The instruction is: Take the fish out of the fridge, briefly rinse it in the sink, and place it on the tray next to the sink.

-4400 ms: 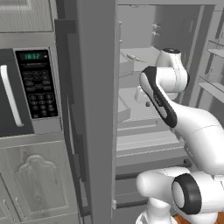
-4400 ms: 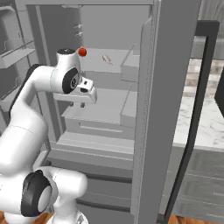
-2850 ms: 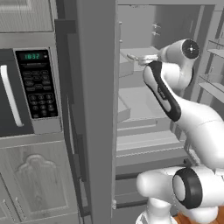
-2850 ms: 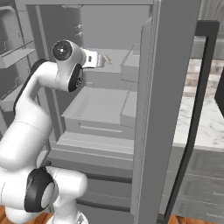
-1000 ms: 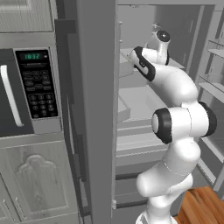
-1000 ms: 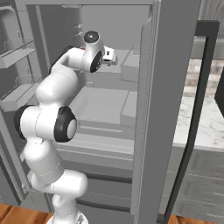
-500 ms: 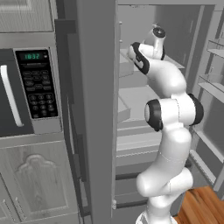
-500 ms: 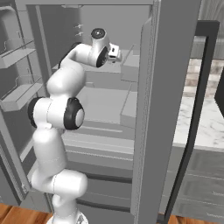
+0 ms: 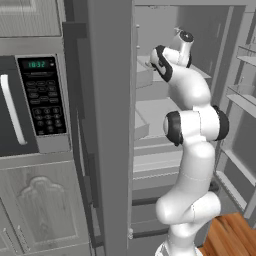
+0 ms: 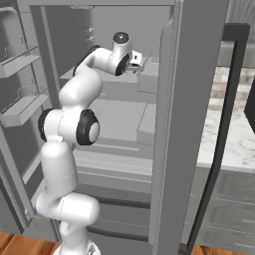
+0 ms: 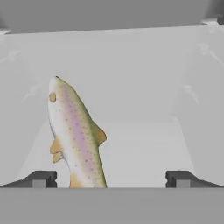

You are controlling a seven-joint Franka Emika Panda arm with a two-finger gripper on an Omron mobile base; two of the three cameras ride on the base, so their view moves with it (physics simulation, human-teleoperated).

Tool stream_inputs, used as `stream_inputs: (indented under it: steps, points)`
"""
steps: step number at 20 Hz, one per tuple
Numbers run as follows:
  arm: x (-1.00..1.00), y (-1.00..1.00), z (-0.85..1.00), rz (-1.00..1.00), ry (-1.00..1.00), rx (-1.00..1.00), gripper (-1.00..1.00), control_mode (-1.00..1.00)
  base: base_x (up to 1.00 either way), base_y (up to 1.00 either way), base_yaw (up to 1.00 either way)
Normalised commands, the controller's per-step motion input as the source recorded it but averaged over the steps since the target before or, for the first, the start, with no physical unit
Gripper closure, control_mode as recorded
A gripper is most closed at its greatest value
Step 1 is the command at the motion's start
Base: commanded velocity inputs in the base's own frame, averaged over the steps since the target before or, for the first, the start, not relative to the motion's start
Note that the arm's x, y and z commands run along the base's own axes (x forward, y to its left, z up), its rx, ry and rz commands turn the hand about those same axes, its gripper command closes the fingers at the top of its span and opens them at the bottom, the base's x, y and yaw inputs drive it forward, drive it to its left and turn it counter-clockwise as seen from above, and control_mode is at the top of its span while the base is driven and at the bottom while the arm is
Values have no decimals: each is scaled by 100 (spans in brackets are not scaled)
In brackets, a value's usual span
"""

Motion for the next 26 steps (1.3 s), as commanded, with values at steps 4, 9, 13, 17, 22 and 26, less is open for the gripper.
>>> stream_inputs:
  steps: [4,9,13,17,22,26]
  points:
    - [7,0,-62,9,-2,0,-100,-100,0,0,0]
    - [30,10,-46,6,-1,0,-100,-100,0,0,0]
    - [37,14,-43,2,-1,0,100,-100,0,0,0]
    - [32,0,-5,-6,-1,-2,100,-100,0,0,0]
    - [1,0,0,-1,0,0,100,-100,0,0,0]
    - [-94,1,0,0,-3,2,100,-100,0,0,0]
